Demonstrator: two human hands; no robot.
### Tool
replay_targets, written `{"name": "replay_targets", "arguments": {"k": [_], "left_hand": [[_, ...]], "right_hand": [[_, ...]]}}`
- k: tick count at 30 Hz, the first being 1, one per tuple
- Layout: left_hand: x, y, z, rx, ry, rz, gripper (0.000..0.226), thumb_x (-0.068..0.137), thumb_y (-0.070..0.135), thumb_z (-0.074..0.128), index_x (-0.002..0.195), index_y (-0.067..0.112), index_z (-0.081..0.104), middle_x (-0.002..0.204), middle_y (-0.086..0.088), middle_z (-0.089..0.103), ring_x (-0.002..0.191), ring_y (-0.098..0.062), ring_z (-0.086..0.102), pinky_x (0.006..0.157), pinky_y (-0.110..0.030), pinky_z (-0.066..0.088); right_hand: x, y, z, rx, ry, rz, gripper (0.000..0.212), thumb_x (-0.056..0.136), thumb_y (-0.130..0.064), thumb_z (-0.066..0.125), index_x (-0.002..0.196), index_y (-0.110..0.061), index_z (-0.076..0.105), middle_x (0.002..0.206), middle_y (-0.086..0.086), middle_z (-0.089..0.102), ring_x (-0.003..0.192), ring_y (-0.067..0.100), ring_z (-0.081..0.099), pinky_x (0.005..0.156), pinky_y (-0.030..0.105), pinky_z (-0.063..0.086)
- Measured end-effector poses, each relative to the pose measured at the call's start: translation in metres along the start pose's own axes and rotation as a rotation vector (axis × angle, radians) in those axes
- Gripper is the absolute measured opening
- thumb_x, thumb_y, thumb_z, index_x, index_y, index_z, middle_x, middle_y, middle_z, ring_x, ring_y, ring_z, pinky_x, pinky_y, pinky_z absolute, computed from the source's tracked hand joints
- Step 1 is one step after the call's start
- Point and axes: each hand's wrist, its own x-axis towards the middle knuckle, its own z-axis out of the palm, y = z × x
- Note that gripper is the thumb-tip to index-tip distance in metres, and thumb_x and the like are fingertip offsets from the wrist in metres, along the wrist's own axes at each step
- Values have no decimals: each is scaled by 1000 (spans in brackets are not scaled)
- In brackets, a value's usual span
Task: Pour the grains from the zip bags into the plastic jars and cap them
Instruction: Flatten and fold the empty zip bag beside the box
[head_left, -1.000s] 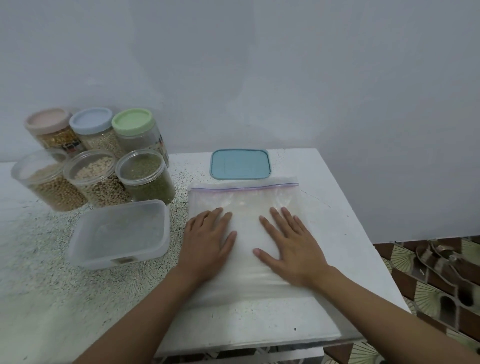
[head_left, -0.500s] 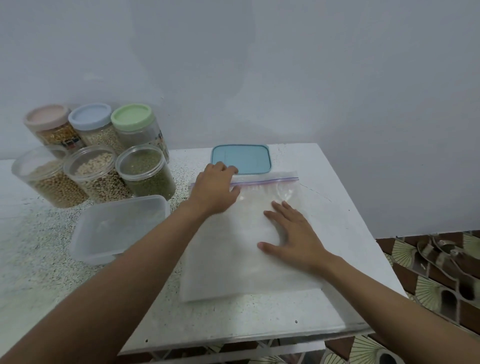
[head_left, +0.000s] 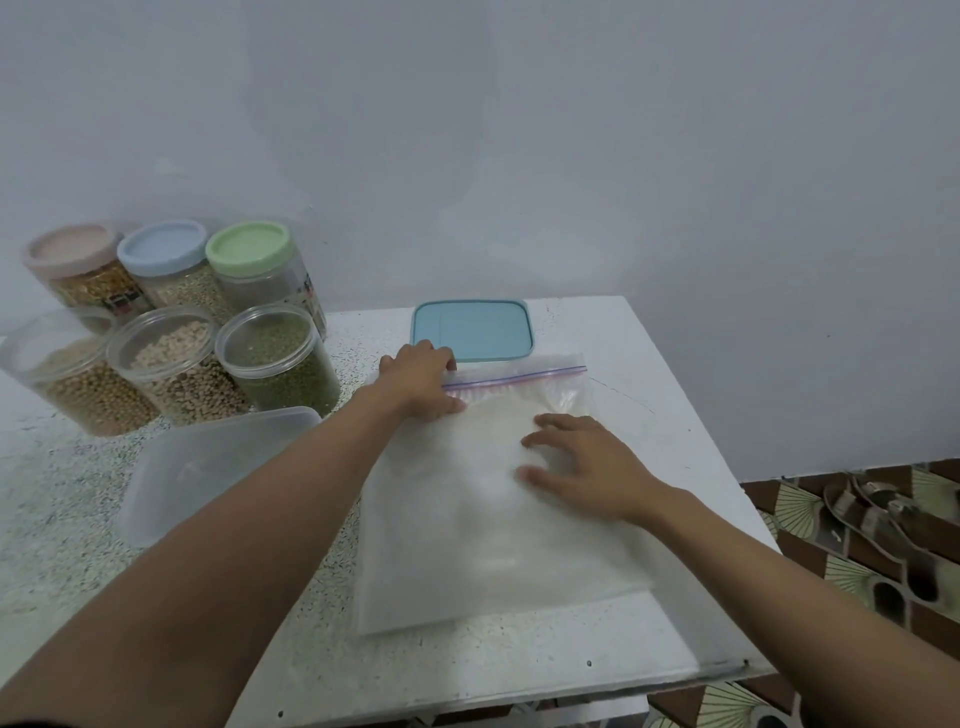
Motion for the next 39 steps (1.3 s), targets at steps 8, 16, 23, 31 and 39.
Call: {"name": "replay_targets", "arguments": {"k": [8,16,23,31,39], "left_hand": [[15,-2,-1,-99,-80,-33,64,80,41,84,131,17,53,130,-6,53,120,-29,52,105,-43,44],[26,-6,-2,-99,-127,-34,65,75,41,86,127,19,53,128,-4,56,105,-24,55,99,-41,50],[18,4,-3,78,-125,124,30,85,29,69,111,16,60,119,-5,66,102,-28,60,86,-36,51],[-13,0,-45,-112,-49,348,35,91,19,72,77,29,42,79,8,52,77,-21,48,64,-31,34],[-34,23,-90,138,264,425,25,84,4,57,85,25,43,77,7,46,74,-24,44,57,-32,23]], "right_hand": [[8,29,-24,107,232,253,34,69,-38,89,91,-26,66,92,-7,61,84,14,56,69,27,43],[30,29,-35,28,48,526,78,58,-54,93,115,-25,49,105,-5,62,98,19,59,74,34,45],[32,26,-40,44,1,548,87,56,-55,94,119,-25,43,100,-6,58,92,19,64,82,37,54],[28,23,-42,289,26,543,62,61,-43,93,106,-24,56,69,1,69,46,15,56,44,24,42],[39,11,-41,650,75,513,21,88,-33,75,100,-18,66,67,12,74,43,15,57,44,23,41]]}}
